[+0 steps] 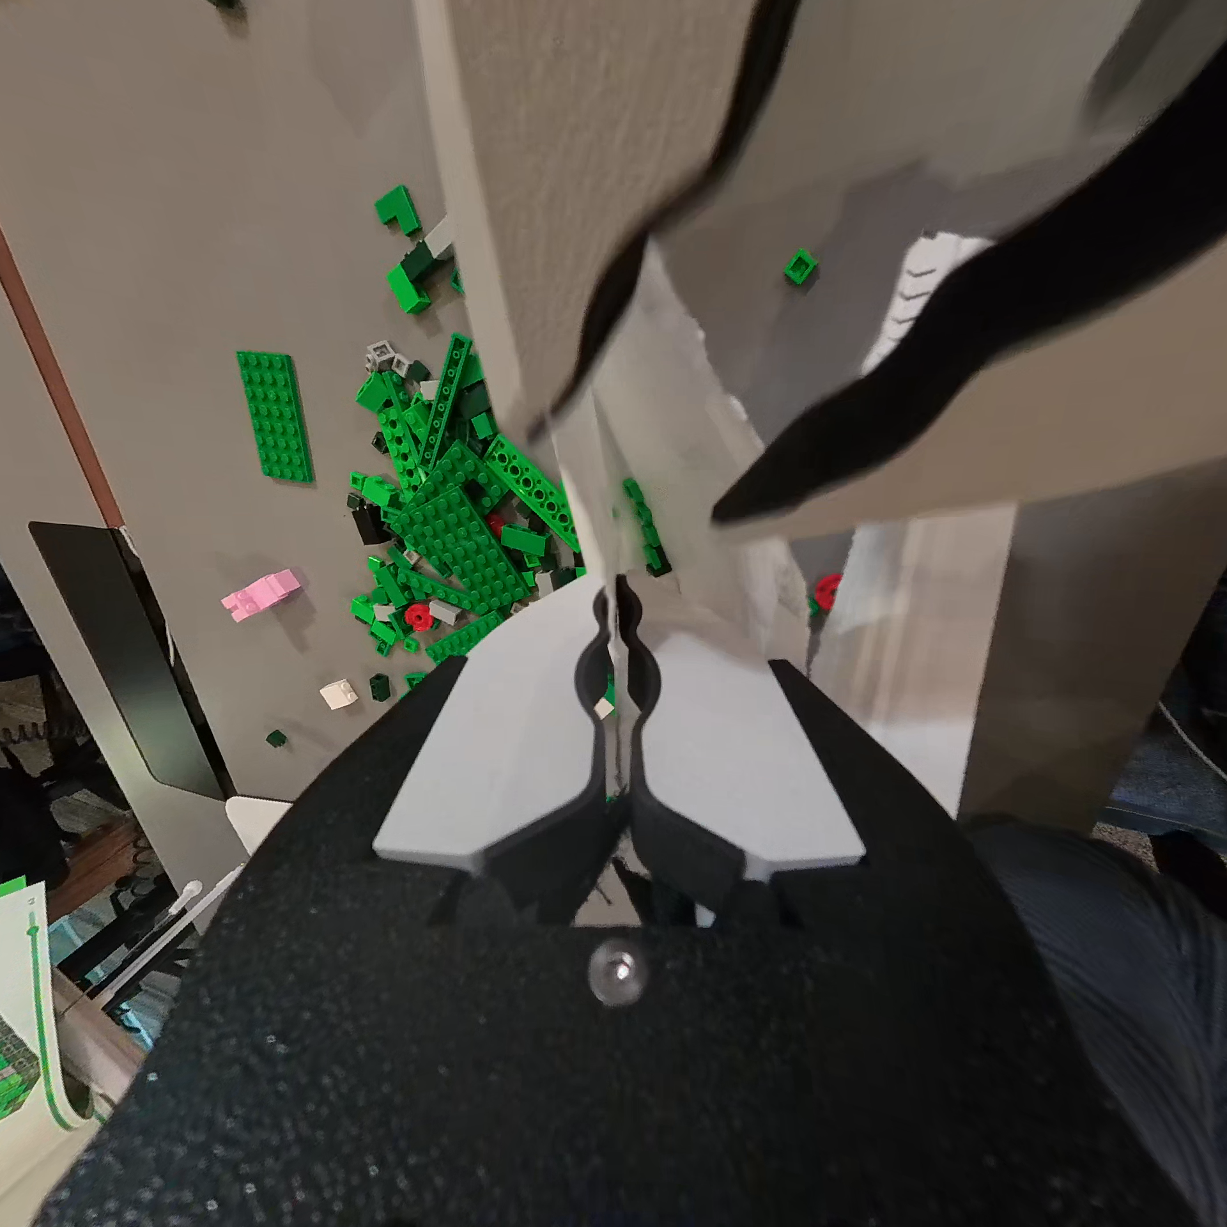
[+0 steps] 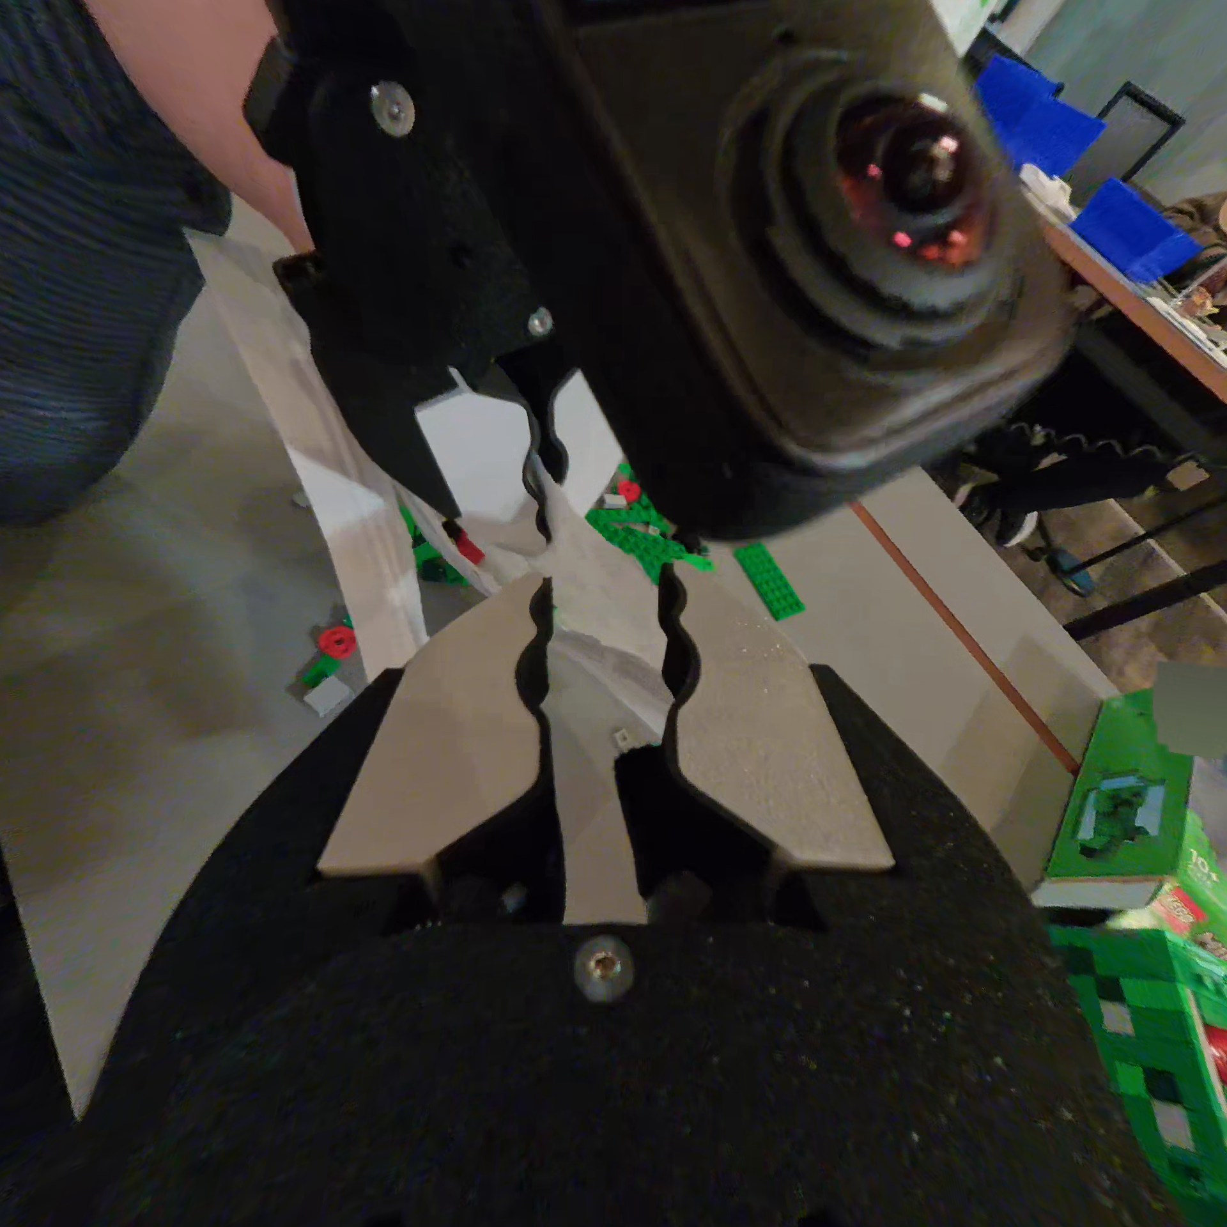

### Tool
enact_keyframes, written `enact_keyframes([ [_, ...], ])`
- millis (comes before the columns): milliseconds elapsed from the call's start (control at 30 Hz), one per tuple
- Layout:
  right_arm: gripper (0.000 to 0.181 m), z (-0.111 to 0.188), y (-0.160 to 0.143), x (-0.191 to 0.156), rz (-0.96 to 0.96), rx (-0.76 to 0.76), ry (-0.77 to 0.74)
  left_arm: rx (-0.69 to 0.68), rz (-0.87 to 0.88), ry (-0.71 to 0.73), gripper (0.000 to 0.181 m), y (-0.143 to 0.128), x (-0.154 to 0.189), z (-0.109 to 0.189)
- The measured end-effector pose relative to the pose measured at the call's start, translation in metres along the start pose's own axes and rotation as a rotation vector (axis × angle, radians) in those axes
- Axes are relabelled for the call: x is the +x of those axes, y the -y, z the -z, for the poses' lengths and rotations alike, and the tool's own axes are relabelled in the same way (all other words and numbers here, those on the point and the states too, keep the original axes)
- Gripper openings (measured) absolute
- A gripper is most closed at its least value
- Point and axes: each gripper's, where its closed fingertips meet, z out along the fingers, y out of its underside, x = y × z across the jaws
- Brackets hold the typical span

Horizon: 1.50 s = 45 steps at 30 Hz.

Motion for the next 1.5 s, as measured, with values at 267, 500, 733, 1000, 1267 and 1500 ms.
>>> enact_keyframes([
  [267, 0.022, 0.012, -0.092, -0.014, -0.126, -0.259, 0.186, 0.0, 0.089, 0.016, 0.0, -0.014, -0.013, 0.003],
  [500, 0.019, -0.018, -0.146, -0.045, -0.181, -0.401, 0.33, 0.008, 0.039, 0.02, 0.0, -0.007, -0.007, 0.004],
  [733, 0.007, -0.021, -0.149, -0.047, -0.214, -0.401, 0.357, 0.019, 0.044, 0.014, 0.0, -0.008, -0.008, 0.005],
  [1000, 0.001, 0.015, -0.052, -0.013, -0.148, -0.071, 0.225, 0.012, 0.031, 0.001, 0.0, -0.006, -0.006, 0.001],
  [1267, 0.001, 0.02, 0.001, 0.002, -0.011, 0.051, 0.082, 0.001, 0.012, -0.001, 0.0, -0.003, -0.004, -0.002],
  [1500, 0.001, 0.01, -0.007, 0.004, -0.063, 0.069, 0.096, -0.001, 0.01, -0.008, 0.0, -0.002, -0.004, -0.004],
])
